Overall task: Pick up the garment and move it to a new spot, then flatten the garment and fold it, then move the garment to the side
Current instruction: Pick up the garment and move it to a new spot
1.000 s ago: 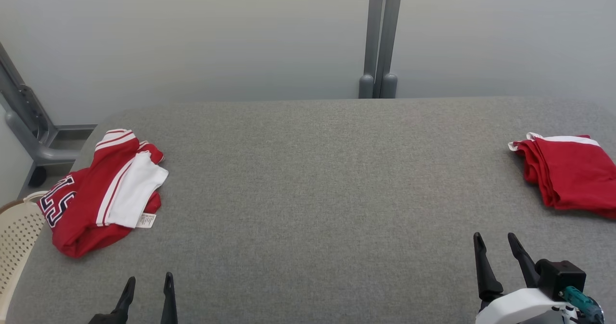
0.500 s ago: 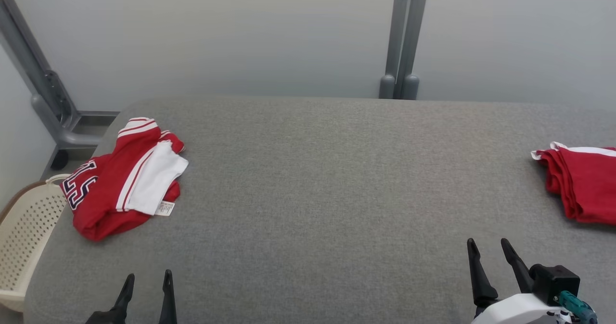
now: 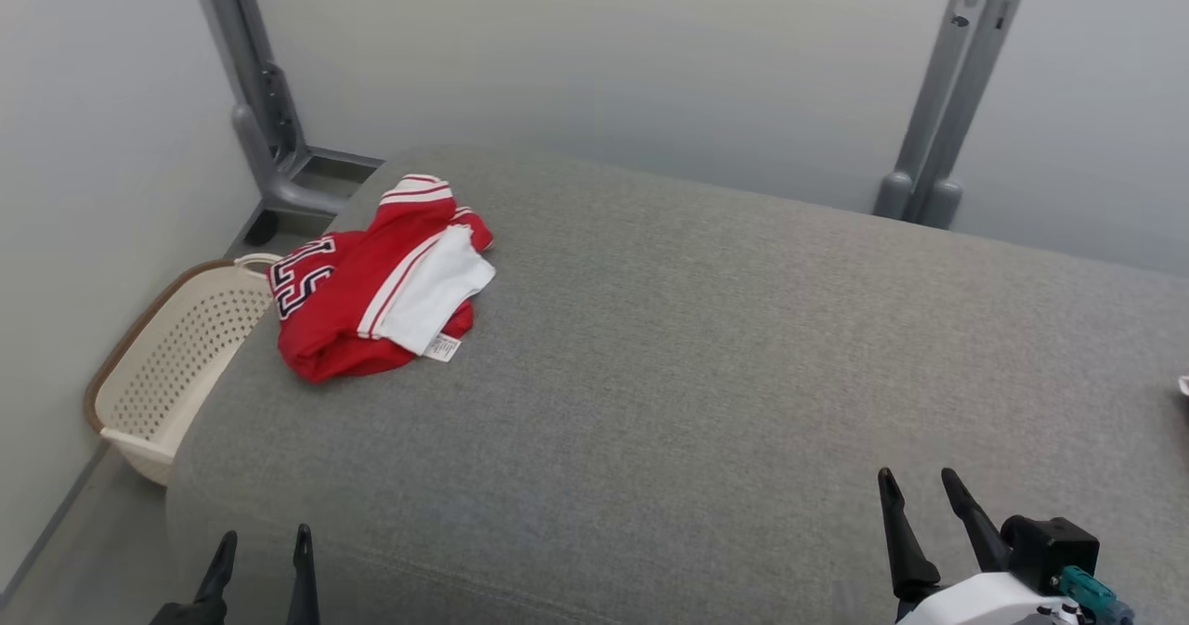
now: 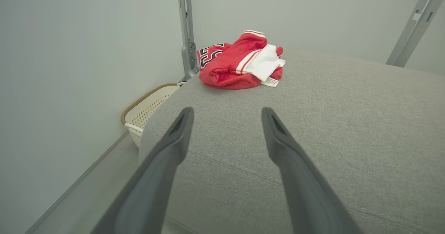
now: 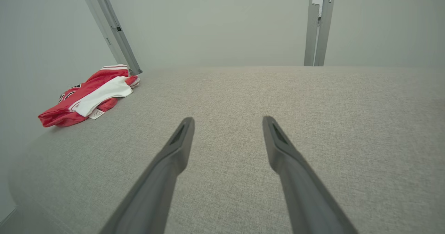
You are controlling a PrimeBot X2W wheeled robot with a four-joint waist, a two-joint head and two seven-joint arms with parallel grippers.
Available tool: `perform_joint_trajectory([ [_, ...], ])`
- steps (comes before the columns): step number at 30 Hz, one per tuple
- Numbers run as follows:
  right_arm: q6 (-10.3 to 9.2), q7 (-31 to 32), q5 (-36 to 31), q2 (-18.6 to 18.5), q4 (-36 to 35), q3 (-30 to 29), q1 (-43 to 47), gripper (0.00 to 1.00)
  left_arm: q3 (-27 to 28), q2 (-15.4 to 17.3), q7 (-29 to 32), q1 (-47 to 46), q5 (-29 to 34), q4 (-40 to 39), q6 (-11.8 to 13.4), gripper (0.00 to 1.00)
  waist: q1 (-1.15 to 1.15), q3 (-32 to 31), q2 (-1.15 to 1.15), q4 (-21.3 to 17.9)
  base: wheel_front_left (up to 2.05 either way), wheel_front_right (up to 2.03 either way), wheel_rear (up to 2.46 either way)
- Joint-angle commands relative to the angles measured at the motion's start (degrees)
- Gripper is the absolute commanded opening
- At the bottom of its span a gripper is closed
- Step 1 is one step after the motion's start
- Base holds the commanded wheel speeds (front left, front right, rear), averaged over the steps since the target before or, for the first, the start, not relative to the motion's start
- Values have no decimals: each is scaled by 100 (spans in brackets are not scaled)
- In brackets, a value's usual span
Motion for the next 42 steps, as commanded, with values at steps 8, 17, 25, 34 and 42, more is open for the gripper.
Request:
perform_joint_trajectory([
  [8,-3,-14,141,-12,59,289,-139,100,117,85,29,176,-101,-221,120,100,0,112,0,825,0,0,0],
  [17,-3,-15,101,-17,174,531,-354,100,270,92,-3,361,-213,-410,224,100,0,227,0,930,0,0,0],
  [25,-3,-15,10,-17,201,521,-402,100,160,55,49,289,-230,-472,206,100,0,274,0,963,0,0,0],
  [34,-3,-14,-162,-16,98,529,-239,100,-351,234,1245,-1136,-71,93,-58,100,0,335,0,959,0,0,0],
  [42,-3,184,-653,-18,-406,482,-291,100,-719,299,2445,-3084,-199,1472,-335,100,0,1048,0,585,0,0,0],
])
